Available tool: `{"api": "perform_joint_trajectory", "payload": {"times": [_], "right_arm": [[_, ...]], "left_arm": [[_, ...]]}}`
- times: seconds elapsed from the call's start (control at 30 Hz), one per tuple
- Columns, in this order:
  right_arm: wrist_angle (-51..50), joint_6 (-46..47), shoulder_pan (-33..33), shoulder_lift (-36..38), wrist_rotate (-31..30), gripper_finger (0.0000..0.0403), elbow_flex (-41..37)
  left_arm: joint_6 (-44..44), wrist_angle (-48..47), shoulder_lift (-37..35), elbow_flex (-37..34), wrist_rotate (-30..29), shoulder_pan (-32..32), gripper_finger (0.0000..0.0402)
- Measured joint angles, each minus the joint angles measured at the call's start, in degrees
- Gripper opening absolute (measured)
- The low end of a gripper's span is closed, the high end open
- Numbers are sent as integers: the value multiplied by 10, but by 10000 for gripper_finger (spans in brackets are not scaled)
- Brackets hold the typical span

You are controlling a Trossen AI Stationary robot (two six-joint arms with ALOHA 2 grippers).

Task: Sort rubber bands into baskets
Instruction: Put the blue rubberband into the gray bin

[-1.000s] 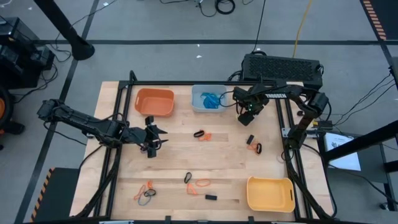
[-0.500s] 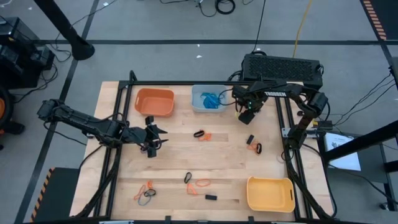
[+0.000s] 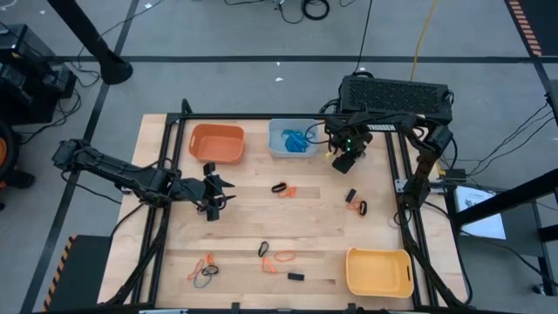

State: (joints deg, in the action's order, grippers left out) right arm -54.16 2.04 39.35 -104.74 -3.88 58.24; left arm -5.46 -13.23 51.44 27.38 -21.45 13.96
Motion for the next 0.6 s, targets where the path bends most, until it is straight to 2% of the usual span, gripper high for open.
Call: {"api": "perform_joint_trajectory", "payload": {"times": [0.1,0.27,0.33,0.6], "right_arm": [[-10,-3,0,0,3,125,0],[-52,25,0,22,-6,20,-1],[-85,44,1,36,-13,10,-1],[-95,79,-21,146,-7,3,7]], "left_arm": [[1,-3,0,0,0,0,164],[2,-3,0,0,0,0,164],[2,-3,0,0,0,0,164],[-1,-3,0,0,3,0,164]]}}
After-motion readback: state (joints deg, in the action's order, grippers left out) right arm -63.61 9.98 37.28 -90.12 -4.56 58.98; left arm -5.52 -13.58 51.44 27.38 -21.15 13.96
